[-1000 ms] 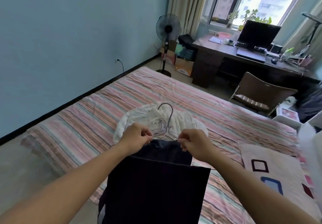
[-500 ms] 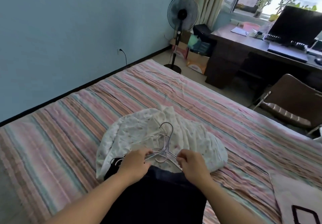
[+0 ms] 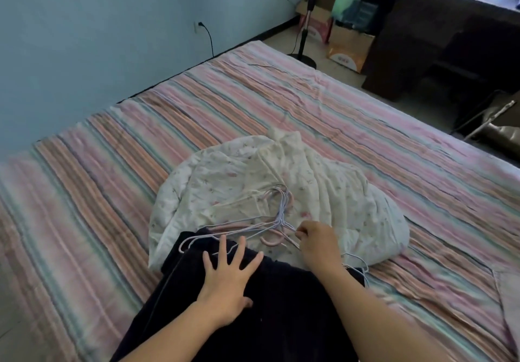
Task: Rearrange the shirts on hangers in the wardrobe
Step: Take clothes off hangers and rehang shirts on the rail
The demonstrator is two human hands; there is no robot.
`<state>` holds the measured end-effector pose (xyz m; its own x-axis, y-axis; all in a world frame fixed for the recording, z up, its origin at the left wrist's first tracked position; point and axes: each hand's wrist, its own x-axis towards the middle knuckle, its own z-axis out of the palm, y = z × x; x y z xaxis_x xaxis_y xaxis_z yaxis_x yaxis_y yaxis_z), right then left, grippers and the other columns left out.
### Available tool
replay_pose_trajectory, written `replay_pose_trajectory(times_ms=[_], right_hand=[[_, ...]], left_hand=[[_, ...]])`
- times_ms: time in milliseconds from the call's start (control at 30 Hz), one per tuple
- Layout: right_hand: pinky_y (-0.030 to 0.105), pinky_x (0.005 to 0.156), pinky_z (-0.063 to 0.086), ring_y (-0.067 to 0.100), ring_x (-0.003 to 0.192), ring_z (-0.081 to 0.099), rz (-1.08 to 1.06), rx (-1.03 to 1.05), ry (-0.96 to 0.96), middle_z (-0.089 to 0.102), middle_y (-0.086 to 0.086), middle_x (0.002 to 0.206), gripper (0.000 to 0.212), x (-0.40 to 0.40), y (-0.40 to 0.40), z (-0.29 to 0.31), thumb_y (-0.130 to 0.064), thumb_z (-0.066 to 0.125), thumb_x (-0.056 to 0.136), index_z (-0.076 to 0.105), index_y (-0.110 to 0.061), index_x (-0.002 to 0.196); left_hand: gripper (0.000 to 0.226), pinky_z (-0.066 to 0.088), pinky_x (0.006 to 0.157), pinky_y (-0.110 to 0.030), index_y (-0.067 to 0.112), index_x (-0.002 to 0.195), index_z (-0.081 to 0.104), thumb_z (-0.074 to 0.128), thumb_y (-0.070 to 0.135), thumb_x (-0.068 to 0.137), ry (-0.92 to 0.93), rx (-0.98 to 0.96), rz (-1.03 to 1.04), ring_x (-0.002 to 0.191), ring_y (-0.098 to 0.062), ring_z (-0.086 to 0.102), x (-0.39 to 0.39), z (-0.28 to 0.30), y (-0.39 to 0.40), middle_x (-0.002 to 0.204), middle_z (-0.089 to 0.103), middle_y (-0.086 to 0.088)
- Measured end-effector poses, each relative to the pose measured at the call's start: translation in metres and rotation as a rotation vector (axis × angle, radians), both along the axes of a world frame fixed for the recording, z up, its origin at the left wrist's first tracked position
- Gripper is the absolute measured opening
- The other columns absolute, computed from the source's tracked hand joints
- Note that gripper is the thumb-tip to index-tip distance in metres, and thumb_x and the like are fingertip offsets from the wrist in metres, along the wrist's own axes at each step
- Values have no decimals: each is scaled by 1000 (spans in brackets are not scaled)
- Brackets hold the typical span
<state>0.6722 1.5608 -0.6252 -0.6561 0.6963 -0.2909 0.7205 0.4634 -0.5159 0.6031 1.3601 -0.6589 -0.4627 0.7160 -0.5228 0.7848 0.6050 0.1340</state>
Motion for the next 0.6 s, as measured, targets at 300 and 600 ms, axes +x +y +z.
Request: replay_pose_trajectory(times_ms=[300, 600], right_hand=[[34, 66, 46, 27, 76, 59, -74, 78, -78, 67, 7, 79, 14, -8, -2, -31, -12, 60, 92, 70, -11, 83], [33, 77, 46, 26, 101, 61, -98, -20, -75, 67, 4, 113, 27, 4, -9, -7, -27, 65, 93, 63, -18, 119]], left_hand=[[96, -13, 107, -72, 52, 149, -13, 63, 40, 91, -106, -13, -2, 143, -39, -29, -11, -21, 6, 156, -38, -1], [78, -11, 119, -51, 52, 150, 18, 61, 55, 85, -249, 294, 228, 147, -8, -20, -14, 2, -24, 164, -4, 15]])
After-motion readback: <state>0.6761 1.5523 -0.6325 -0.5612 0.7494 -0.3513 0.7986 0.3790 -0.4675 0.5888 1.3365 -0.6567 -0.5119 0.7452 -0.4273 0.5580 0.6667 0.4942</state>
